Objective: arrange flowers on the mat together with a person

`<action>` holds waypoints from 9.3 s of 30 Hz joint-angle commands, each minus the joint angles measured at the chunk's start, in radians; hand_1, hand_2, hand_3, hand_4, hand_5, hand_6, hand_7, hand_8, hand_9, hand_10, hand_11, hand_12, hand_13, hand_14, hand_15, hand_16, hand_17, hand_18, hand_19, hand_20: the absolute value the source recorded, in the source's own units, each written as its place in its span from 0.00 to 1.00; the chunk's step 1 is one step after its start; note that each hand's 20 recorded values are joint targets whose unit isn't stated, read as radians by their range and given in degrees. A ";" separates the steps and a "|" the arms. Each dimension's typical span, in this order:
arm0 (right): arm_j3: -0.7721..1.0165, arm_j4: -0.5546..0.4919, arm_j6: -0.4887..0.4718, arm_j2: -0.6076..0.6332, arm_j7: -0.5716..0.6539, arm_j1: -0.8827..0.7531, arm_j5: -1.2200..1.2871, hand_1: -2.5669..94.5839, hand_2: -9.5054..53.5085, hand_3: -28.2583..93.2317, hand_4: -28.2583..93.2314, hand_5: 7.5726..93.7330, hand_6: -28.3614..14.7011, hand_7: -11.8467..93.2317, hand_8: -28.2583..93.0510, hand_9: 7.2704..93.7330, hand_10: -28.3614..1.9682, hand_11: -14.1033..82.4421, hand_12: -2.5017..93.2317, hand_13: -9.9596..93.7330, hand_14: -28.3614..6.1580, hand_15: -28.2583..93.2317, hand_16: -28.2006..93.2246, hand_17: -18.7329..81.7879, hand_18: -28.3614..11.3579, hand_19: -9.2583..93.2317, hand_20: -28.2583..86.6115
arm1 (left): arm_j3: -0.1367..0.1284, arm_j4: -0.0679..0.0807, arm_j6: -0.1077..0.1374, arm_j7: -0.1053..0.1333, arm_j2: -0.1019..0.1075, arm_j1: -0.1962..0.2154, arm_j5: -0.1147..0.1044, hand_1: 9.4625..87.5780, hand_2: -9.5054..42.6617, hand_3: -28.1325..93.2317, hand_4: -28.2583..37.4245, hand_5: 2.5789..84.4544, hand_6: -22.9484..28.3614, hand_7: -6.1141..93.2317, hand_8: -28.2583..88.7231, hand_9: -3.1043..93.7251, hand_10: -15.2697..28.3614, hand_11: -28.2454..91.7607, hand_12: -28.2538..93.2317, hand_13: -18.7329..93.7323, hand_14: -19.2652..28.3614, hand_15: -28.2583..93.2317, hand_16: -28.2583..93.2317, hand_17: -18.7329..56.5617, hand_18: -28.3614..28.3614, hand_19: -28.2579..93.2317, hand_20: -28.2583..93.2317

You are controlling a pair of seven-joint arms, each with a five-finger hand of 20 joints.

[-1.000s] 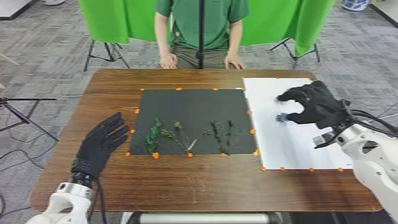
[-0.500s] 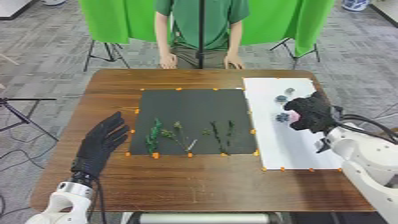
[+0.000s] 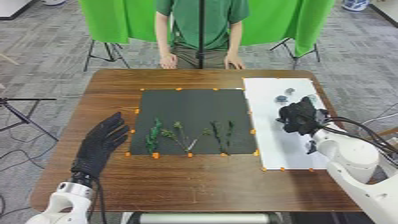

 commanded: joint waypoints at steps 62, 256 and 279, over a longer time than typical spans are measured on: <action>-0.655 0.418 0.322 -0.718 -0.298 0.547 -0.239 0.53 0.00 0.86 0.00 0.82 0.82 0.48 0.18 0.92 0.81 0.28 0.51 0.74 0.72 0.79 0.47 0.37 0.34 0.68 0.56 | -0.010 0.025 0.053 0.019 0.208 -0.040 -0.040 0.20 0.15 0.80 0.00 0.35 0.53 0.26 0.15 0.25 0.61 0.44 0.34 0.36 0.70 0.42 0.22 0.12 0.88 0.60 0.26; 0.612 -0.450 -0.033 -0.415 0.028 -0.545 1.492 0.22 0.12 0.94 0.02 0.40 0.56 0.26 0.15 0.38 0.55 0.26 0.23 0.42 0.46 0.31 0.45 0.26 0.19 0.45 0.43 | -0.003 0.021 -0.005 0.050 -0.018 0.000 -0.062 0.19 0.15 0.81 0.00 0.35 0.53 0.25 0.15 0.26 0.62 0.44 0.34 0.36 0.70 0.42 0.22 0.12 0.88 0.60 0.27; 0.604 -0.455 -0.054 -0.413 0.026 -0.551 1.462 0.22 0.13 0.94 0.02 0.40 0.55 0.26 0.15 0.38 0.53 0.26 0.23 0.42 0.45 0.32 0.45 0.25 0.19 0.45 0.43 | -0.006 0.025 -0.031 0.036 0.000 -0.022 -0.050 0.19 0.15 0.81 0.00 0.35 0.53 0.25 0.15 0.26 0.62 0.44 0.34 0.36 0.70 0.42 0.22 0.12 0.88 0.60 0.26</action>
